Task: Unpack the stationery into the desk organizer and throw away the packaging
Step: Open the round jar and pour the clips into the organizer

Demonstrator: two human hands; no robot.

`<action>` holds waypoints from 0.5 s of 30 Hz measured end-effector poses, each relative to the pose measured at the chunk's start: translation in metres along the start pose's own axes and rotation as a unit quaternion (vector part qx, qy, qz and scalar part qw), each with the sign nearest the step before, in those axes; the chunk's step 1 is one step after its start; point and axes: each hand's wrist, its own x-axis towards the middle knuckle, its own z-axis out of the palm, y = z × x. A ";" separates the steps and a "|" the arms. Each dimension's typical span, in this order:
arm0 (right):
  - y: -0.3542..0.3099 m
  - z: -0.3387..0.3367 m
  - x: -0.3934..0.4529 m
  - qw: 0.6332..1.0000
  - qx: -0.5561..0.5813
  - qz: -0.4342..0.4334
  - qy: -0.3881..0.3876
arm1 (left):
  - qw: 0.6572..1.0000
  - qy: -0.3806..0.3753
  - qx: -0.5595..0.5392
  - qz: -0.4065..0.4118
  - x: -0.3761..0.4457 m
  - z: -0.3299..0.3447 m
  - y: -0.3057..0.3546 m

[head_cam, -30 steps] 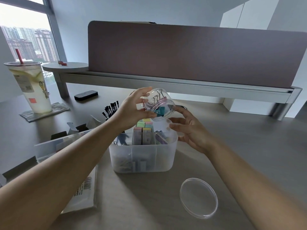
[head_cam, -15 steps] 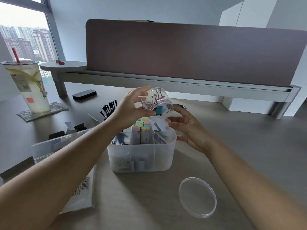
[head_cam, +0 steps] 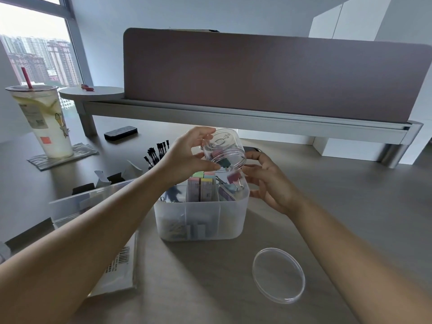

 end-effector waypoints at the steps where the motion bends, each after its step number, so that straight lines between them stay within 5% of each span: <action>1: 0.000 0.000 0.000 1.000 -0.001 0.001 0.000 | 1.000 0.003 0.000 0.002 0.000 0.000 0.000; 15: -0.002 0.001 0.000 1.000 -0.007 0.004 0.000 | 0.999 -0.005 -0.011 0.039 0.003 0.001 -0.004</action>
